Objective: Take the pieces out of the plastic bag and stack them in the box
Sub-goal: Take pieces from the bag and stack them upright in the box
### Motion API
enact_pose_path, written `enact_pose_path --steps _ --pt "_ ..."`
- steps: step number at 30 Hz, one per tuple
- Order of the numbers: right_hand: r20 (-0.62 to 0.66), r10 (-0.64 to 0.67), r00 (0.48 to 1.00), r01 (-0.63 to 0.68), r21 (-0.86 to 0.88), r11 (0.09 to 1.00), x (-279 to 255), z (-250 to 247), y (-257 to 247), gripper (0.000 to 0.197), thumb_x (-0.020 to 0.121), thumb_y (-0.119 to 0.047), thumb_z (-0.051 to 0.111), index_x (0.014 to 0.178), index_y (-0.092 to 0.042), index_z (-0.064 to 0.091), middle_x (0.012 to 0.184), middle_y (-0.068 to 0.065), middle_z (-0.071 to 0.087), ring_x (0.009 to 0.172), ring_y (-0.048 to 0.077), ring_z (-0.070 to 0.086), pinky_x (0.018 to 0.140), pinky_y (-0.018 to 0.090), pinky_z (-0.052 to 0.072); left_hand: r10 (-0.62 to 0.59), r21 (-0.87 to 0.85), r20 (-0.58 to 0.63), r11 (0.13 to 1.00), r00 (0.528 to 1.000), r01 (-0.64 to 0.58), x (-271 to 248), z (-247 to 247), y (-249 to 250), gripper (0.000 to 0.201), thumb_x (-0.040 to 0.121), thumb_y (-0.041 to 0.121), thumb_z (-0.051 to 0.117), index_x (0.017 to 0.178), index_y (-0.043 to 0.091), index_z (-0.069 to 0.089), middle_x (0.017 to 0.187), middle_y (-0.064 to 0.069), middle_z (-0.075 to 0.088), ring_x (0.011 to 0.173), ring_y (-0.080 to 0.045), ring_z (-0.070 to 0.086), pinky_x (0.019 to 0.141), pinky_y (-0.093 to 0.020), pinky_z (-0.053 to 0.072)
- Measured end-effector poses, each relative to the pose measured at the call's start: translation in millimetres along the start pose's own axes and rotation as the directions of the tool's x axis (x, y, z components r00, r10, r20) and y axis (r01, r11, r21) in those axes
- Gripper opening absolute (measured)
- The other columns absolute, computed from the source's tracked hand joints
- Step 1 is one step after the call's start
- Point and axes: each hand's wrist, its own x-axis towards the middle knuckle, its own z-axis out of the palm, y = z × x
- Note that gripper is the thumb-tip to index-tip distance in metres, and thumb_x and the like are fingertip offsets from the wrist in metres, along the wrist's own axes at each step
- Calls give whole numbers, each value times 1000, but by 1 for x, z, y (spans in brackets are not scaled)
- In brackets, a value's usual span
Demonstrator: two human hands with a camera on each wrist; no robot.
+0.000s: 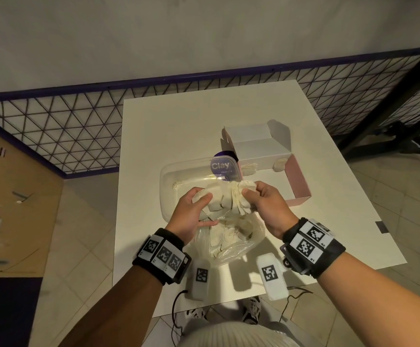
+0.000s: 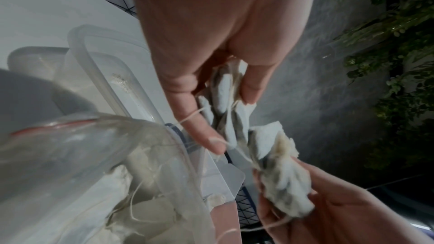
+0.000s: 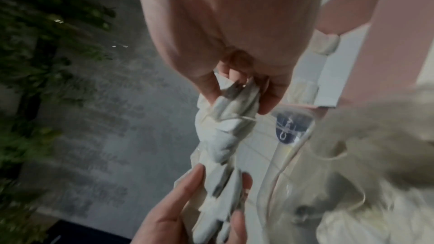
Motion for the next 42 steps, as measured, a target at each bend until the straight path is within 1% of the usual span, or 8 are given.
enact_pose_path --steps 5,7,12,20,28,34,39,42 --pt "97 -111 989 129 -198 972 -4 0 -7 6 91 -5 57 92 -8 62 69 0 62 55 6 55 55 19 46 -13 104 55 995 998 7 2 -1 -1 20 91 20 63 110 22 60 126 -11 57 107 -29 64 68 -42 59" --pt "69 -132 989 145 -244 959 -3 4 -5 4 90 -7 58 90 -9 62 65 0 58 52 9 50 53 22 44 -12 110 114 994 993 -1 -1 4 0 18 92 19 62 109 21 62 116 -13 65 98 -29 68 66 -40 58" --pt "-9 -122 993 118 -186 976 -1 8 -2 6 90 -6 58 91 -8 64 73 6 62 62 20 53 56 30 45 21 75 106 997 994 -29 -3 13 -3 16 91 16 62 106 21 62 113 -14 65 94 -29 68 65 -38 59" --pt "-147 -102 984 78 -162 984 1 11 3 8 86 -11 64 80 -8 69 71 11 63 58 19 53 57 30 48 88 92 106 991 991 -98 -4 22 -7 14 92 17 61 106 20 62 109 -10 66 91 -23 69 75 -44 59" --pt "-121 -28 992 21 -59 998 5 11 4 7 85 -9 65 80 -13 69 71 5 67 56 11 59 62 33 52 125 162 102 977 987 -141 -5 25 -7 11 92 20 61 102 23 65 114 -12 66 99 -30 68 82 -53 56" --pt "-198 -45 979 29 -81 996 7 12 11 6 83 -12 68 78 -8 69 72 12 64 63 21 55 65 36 49 106 119 138 985 985 -123 -8 28 -8 16 91 21 62 107 21 64 113 -7 68 100 -24 68 84 -49 56" --pt "-198 -61 978 47 -73 996 6 16 15 7 83 -15 68 83 -8 70 80 14 71 66 20 60 72 38 53 91 82 129 991 987 -102 -7 32 -9 24 84 15 71 106 23 63 104 -8 69 86 -18 68 85 -47 56" --pt "-188 -57 980 44 -71 997 5 18 18 3 82 -16 68 82 -14 70 76 8 72 68 22 65 74 40 55 100 47 102 993 990 -105 -7 36 -11 30 79 1 73 100 20 62 99 -10 69 79 -21 68 77 -43 55"
